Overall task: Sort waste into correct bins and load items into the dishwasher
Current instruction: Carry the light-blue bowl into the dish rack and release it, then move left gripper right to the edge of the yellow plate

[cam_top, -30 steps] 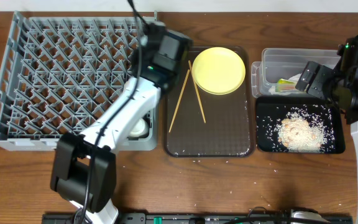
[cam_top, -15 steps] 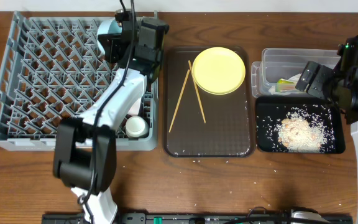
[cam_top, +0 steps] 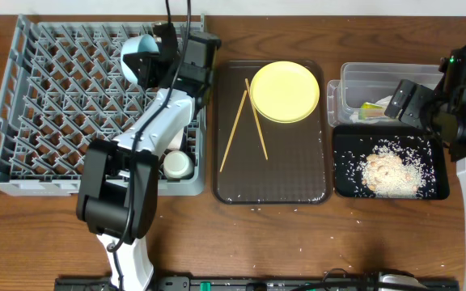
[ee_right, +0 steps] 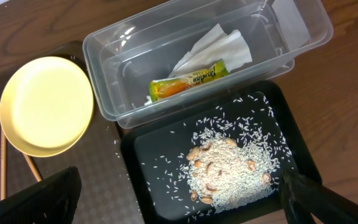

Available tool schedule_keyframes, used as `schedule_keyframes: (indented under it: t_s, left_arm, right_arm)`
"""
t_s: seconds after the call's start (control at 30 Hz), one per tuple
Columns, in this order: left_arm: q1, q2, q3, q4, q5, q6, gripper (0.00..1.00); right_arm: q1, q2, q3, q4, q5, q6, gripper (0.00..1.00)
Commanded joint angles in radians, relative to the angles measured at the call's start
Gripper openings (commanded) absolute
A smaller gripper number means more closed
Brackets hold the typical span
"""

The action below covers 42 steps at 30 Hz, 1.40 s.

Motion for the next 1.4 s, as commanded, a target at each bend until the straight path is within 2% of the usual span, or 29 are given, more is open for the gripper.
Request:
schedule_keyframes:
  t_s: [0.0,0.5,0.67,0.8,0.97,1.13,1.37]
  left_arm:
    - [-0.024,0.042,-0.019,0.005,-0.031,-0.003,0.07]
    - [-0.081,0.087,-0.019,-0.022,-0.031,-0.002,0.07]
    - [-0.101,0.087,-0.019,-0.072,-0.031,-0.003,0.27]
    - [-0.108,0.087,-0.019,-0.079,-0.031,-0.003,0.38]
    - [-0.117,0.087,-0.019,-0.079,-0.018,-0.002,0.41]
    - [-0.132,0.084,-0.018,-0.115,0.113,-0.006,0.42]
    - [-0.131,0.077,-0.018,-0.165,0.272,-0.080,0.49]
  right_arm:
    - [-0.008,0.005,0.002,-0.001,0.016,0.014,0.99]
    - [-0.008,0.005,0.002,0.000,0.016,0.014,0.99]
    - [-0.008,0.005,0.002,0.000,0.016,0.014,0.99]
    - [-0.008,0.005,0.002,0.000,0.016,0.014,0.99]
    - [-0.008,0.005,0.002,0.000,0.016,0.014,0.99]
    - [-0.008,0.005,0.002,0.000,0.016,0.014,0.99]
    - [-0.008,0.005,0.002,0.000,0.016,0.014,0.99]
